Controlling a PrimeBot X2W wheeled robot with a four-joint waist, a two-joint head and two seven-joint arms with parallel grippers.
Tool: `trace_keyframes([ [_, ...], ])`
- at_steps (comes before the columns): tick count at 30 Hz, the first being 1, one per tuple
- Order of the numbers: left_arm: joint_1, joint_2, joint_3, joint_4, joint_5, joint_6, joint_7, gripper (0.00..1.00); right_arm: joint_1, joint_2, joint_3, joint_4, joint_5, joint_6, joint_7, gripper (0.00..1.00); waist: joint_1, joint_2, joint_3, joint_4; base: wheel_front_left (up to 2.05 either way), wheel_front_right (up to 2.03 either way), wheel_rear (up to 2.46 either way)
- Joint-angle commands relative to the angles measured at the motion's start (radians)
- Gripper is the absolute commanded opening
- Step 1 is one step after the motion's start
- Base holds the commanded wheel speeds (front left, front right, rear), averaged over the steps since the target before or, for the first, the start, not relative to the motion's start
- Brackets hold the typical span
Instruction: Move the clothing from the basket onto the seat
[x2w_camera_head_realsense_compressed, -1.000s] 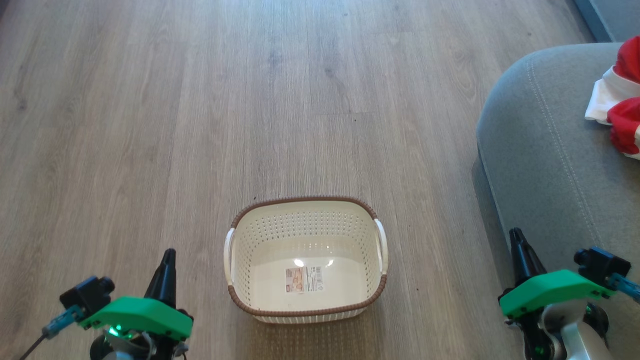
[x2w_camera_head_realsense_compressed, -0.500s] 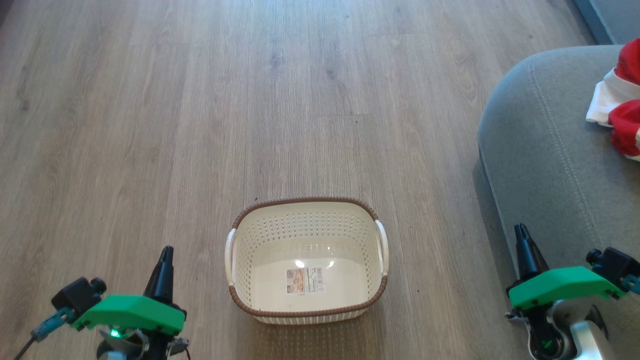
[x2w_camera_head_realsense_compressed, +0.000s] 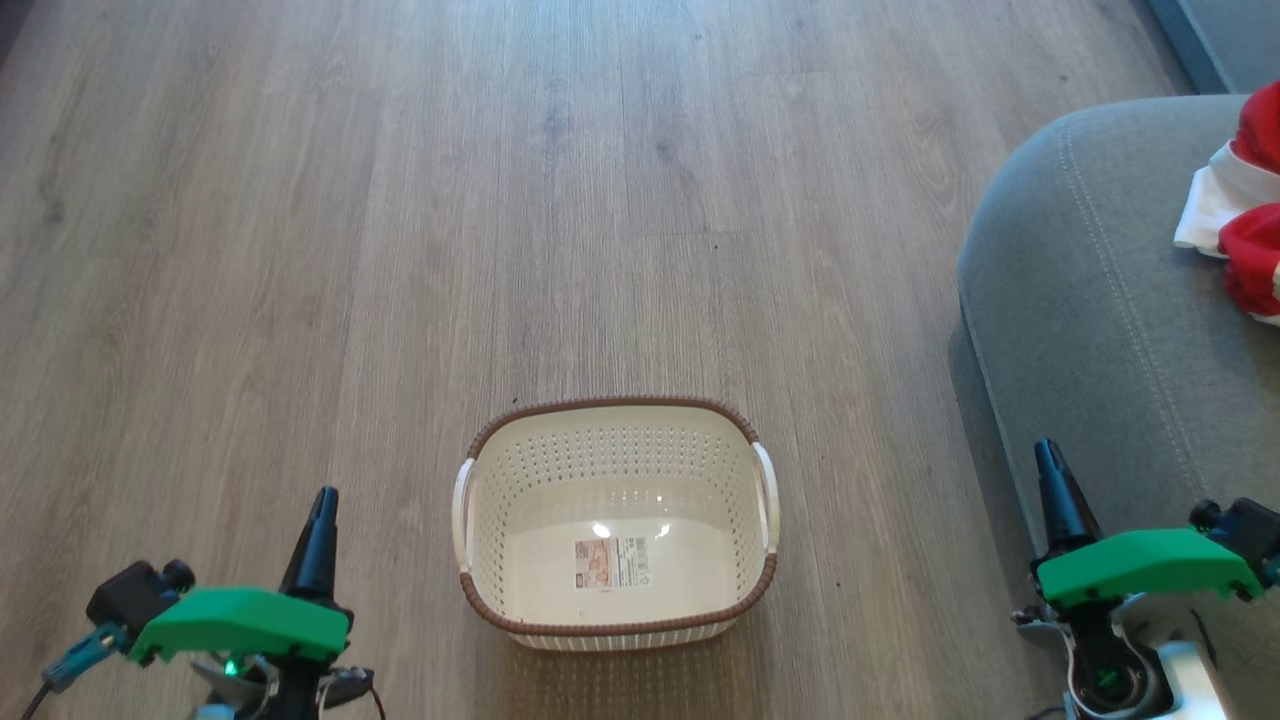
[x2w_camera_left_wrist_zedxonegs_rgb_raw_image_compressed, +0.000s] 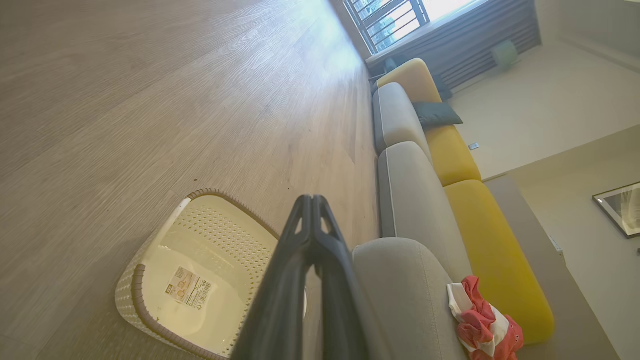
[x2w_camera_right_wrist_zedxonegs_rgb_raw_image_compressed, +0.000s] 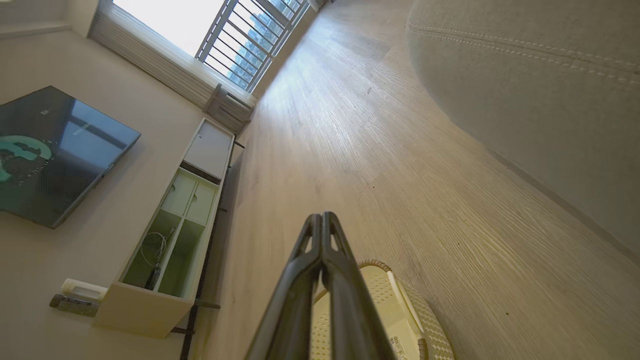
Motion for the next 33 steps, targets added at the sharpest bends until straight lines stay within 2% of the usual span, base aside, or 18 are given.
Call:
trace_keyframes([
  [1,-0.045,0.004,0.027,-0.04,-0.035,-0.001,0.008,0.0,-0.02,0.0,0.006,-0.044,0.041,0.0,0.013,0.0,0.0,0.0,-0.001,0.001,0.0,0.0,0.0],
  [33,-0.048,0.003,0.064,-0.083,-0.356,-0.001,0.097,0.0,-0.012,0.002,-0.012,-0.108,0.418,0.0,0.104,0.0,0.0,0.0,-0.01,0.009,0.0,0.0,0.0],
])
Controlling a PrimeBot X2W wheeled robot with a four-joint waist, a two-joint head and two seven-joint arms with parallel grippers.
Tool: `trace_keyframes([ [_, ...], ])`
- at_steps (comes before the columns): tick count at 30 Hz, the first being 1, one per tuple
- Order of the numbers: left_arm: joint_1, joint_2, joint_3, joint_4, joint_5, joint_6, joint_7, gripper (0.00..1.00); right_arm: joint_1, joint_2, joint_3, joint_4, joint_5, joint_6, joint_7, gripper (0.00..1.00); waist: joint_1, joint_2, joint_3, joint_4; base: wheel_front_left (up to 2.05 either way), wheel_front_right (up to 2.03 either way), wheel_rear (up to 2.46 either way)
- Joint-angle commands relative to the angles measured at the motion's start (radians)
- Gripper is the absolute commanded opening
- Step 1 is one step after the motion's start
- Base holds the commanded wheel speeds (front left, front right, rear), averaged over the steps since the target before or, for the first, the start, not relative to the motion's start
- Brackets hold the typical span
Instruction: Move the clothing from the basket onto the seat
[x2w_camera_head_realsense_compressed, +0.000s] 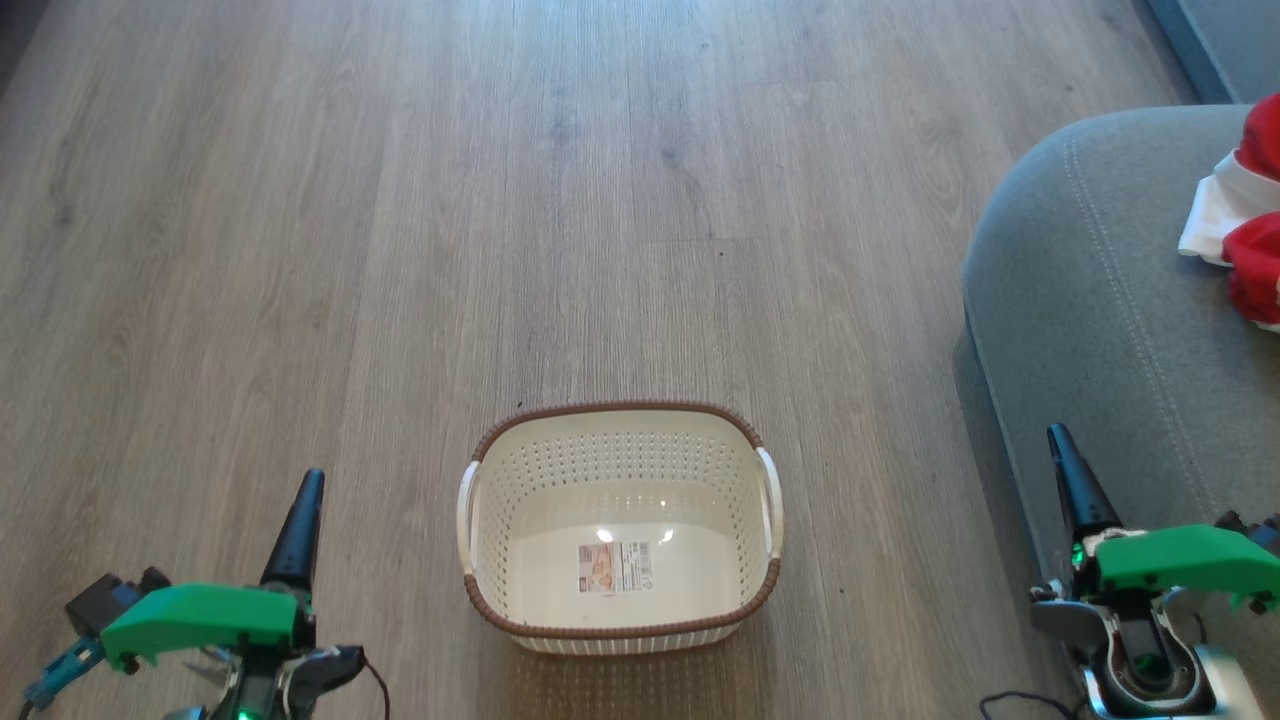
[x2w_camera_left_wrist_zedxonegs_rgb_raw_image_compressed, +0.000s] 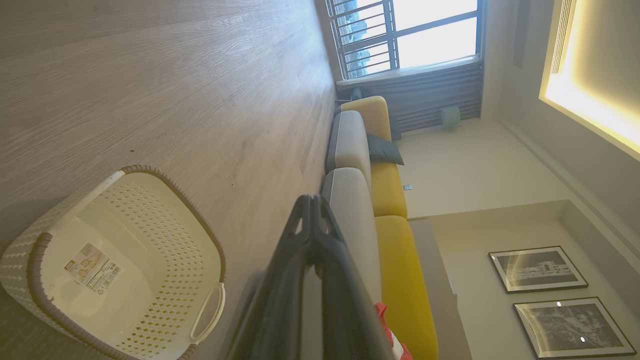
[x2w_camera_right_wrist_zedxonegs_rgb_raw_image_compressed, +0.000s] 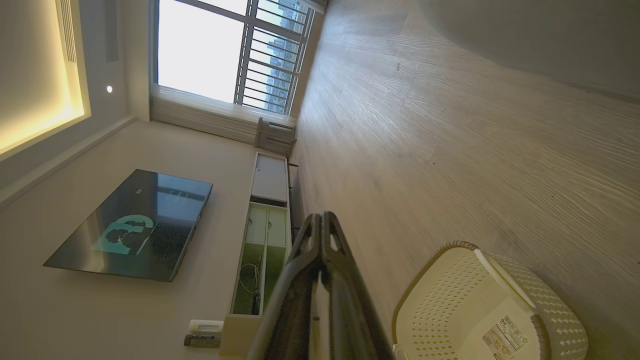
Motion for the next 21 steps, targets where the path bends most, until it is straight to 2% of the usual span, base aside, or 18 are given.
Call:
trace_keyframes([
  [1,-0.048,0.005,0.033,-0.039,-0.029,-0.001,0.012,0.0,-0.021,0.001,0.014,-0.045,0.033,0.0,0.009,0.0,0.0,0.0,0.0,0.0,0.0,0.0,0.0],
  [21,-0.049,0.005,0.055,-0.065,-0.225,-0.002,0.066,0.0,-0.017,0.002,0.003,-0.084,0.263,0.0,0.065,0.0,0.0,0.0,-0.006,0.006,0.0,0.0,0.0],
])
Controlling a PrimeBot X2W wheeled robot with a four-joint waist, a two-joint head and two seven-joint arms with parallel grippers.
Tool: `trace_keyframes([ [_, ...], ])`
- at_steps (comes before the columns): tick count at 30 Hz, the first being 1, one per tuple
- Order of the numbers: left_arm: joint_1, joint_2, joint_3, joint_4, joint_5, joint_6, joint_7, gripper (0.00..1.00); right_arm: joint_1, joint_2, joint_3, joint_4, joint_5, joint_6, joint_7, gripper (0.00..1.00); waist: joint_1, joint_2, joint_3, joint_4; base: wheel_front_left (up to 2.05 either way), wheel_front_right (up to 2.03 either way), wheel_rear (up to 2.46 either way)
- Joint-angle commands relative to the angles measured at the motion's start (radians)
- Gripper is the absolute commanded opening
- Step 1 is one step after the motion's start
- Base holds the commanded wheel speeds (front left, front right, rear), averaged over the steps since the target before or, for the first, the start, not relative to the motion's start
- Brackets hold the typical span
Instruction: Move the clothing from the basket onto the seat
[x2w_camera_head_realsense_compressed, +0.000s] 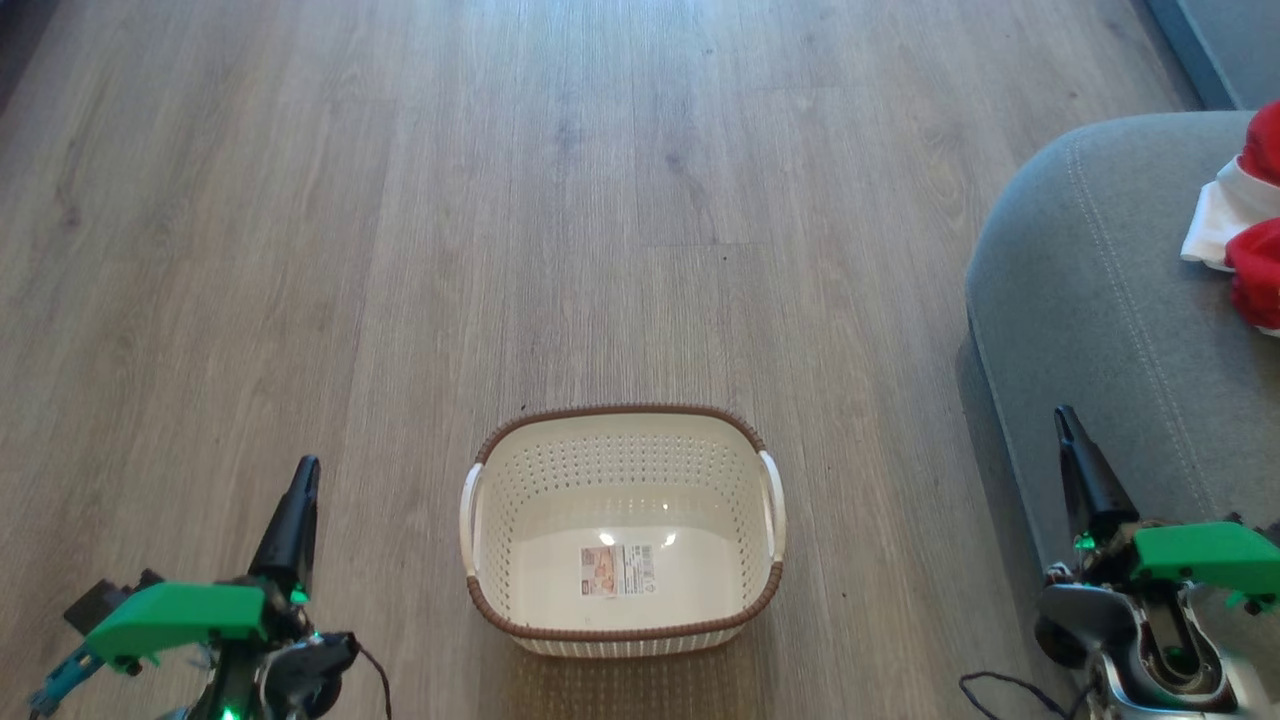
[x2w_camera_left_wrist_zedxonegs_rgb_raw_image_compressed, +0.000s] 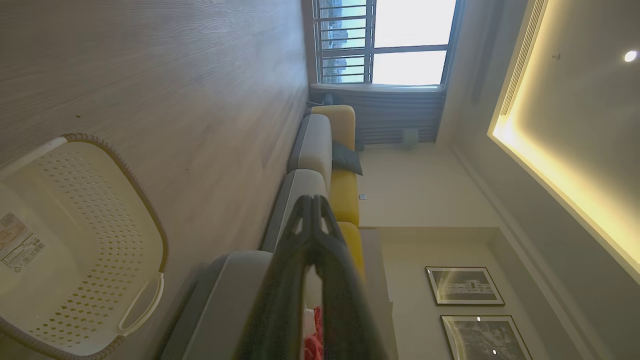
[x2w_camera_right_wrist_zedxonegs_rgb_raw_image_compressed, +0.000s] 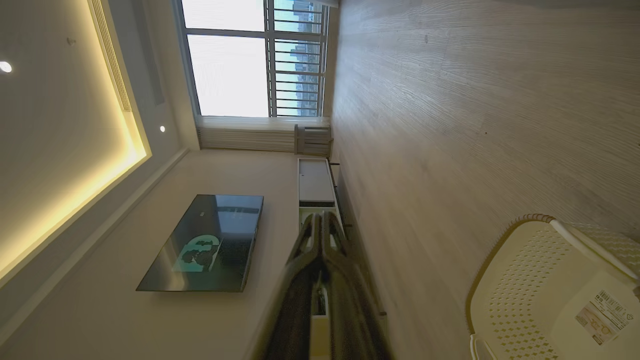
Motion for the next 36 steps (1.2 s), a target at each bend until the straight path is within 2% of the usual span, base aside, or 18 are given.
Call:
trace_keyframes([
  [1,-0.05,0.007,0.04,-0.037,-0.02,-0.002,0.008,0.0,-0.017,0.0,0.015,-0.043,0.025,0.0,0.014,0.0,0.0,0.0,0.0,0.0,0.0,0.0,0.0],
  [36,-0.049,0.007,0.04,-0.037,-0.021,-0.002,0.008,0.0,-0.017,0.0,0.015,-0.043,0.026,0.0,0.014,0.0,0.0,0.0,0.0,0.0,0.0,0.0,0.0],
])
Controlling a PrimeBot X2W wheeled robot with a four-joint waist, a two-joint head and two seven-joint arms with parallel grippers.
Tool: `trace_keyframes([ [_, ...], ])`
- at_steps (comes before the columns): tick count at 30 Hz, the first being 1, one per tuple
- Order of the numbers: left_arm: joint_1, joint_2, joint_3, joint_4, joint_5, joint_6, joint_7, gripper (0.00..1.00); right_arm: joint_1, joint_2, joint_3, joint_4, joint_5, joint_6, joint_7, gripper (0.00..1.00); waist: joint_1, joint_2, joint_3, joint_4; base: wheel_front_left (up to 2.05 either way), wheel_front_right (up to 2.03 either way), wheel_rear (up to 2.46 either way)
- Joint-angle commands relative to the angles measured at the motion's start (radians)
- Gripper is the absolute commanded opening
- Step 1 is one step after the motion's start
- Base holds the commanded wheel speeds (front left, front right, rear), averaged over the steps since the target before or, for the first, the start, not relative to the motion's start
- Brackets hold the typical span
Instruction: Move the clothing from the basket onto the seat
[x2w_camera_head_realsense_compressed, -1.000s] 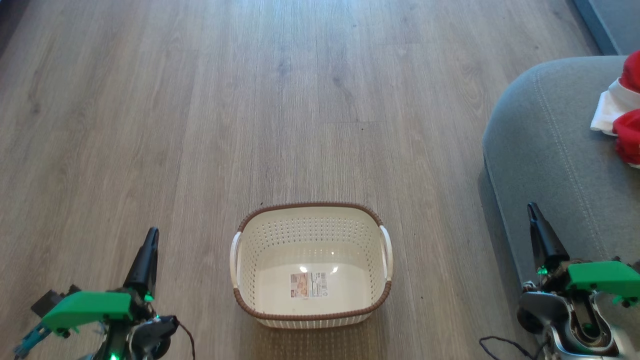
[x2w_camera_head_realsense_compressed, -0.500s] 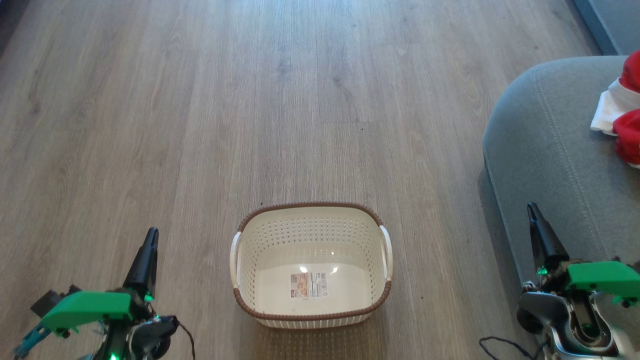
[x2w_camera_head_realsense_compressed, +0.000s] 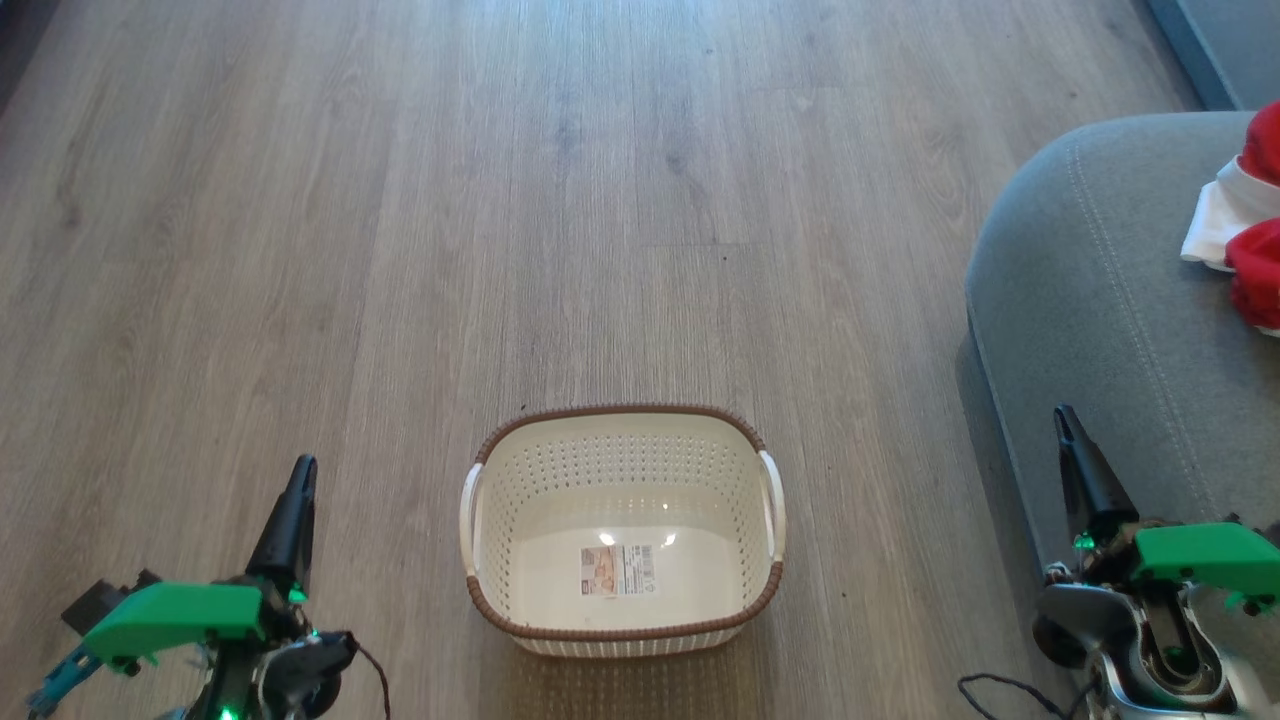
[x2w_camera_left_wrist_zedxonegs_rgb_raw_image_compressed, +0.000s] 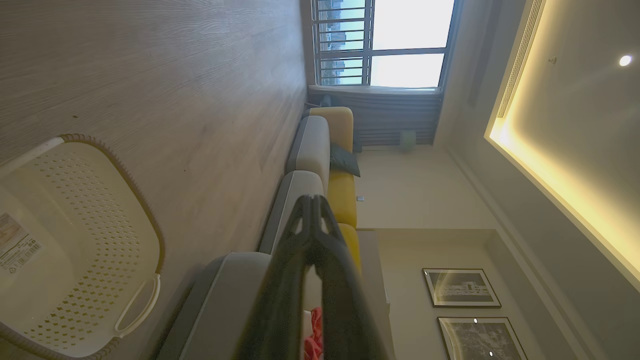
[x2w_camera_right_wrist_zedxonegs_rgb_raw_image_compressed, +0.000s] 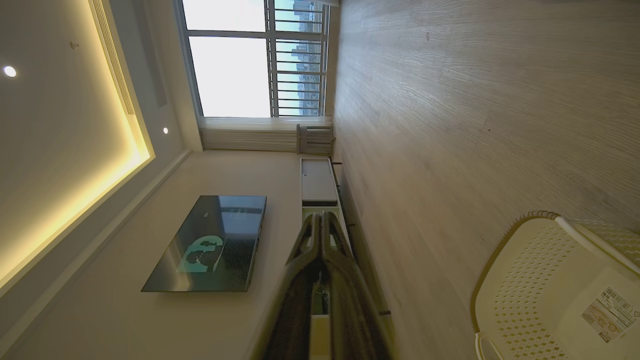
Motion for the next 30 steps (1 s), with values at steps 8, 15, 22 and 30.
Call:
trace_keyframes([
  [8,-0.049,0.008,0.035,-0.034,-0.006,-0.002,0.008,0.0,-0.018,-0.002,0.017,-0.04,0.006,0.0,0.006,0.0,0.0,0.0,0.0,0.0,0.0,0.0,0.0],
  [15,-0.049,0.008,0.035,-0.034,-0.006,-0.002,0.008,0.0,-0.018,-0.002,0.017,-0.04,0.006,0.0,0.006,0.0,0.0,0.0,0.0,0.0,0.0,0.0,0.0],
  [22,-0.049,0.008,0.035,-0.034,-0.006,-0.002,0.008,0.0,-0.018,-0.002,0.017,-0.04,0.006,0.0,0.006,0.0,0.0,0.0,0.0,0.0,0.0,0.0,0.0],
  [30,-0.049,0.008,0.035,-0.034,-0.006,-0.002,0.008,0.0,-0.018,-0.002,0.017,-0.04,0.006,0.0,0.006,0.0,0.0,0.0,0.0,0.0,0.0,0.0,0.0],
])
